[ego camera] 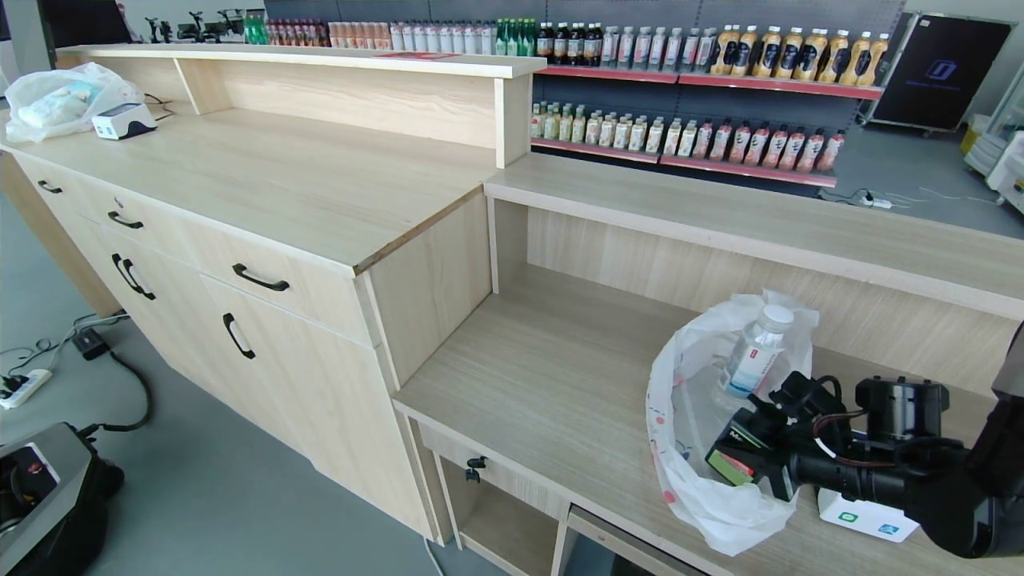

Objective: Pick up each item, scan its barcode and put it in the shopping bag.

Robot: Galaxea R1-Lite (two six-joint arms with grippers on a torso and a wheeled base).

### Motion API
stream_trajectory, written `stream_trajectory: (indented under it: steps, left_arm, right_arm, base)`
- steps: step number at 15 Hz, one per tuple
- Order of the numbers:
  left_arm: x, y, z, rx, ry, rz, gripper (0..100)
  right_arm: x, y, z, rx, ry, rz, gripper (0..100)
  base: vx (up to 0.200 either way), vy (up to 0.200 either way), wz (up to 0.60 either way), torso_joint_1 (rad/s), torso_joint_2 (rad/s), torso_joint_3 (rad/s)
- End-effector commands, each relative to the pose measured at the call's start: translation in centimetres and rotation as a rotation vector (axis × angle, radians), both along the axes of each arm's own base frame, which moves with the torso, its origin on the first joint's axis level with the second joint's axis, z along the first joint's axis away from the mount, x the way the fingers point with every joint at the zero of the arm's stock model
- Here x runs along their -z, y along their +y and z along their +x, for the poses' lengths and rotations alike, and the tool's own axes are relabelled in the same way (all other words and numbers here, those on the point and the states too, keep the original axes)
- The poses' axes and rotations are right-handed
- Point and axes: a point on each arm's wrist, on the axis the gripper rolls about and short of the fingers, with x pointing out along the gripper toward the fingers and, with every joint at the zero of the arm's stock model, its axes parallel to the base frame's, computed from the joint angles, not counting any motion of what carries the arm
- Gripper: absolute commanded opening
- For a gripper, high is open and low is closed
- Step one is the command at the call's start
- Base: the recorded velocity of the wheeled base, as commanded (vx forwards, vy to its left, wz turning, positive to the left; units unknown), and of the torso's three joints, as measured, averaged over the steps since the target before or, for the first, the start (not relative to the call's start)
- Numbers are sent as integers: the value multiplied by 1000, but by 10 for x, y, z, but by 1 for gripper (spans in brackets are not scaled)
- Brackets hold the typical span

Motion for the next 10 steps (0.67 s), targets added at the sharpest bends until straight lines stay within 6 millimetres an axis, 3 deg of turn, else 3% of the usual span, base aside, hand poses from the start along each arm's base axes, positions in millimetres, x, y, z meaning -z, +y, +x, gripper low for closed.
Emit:
stream_trajectory:
  steps: [1,10]
  left_arm:
    - [0,0,0,0,1,0,100]
    - [0,0,0,0,1,0,100]
  right_arm:
    - [4,-1,-1,-12,16,9,0]
    - [13,0,-2,-31,29,-8,0]
  base:
    - [0,0,0,0,0,0]
    - [0,0,0,0,0,0]
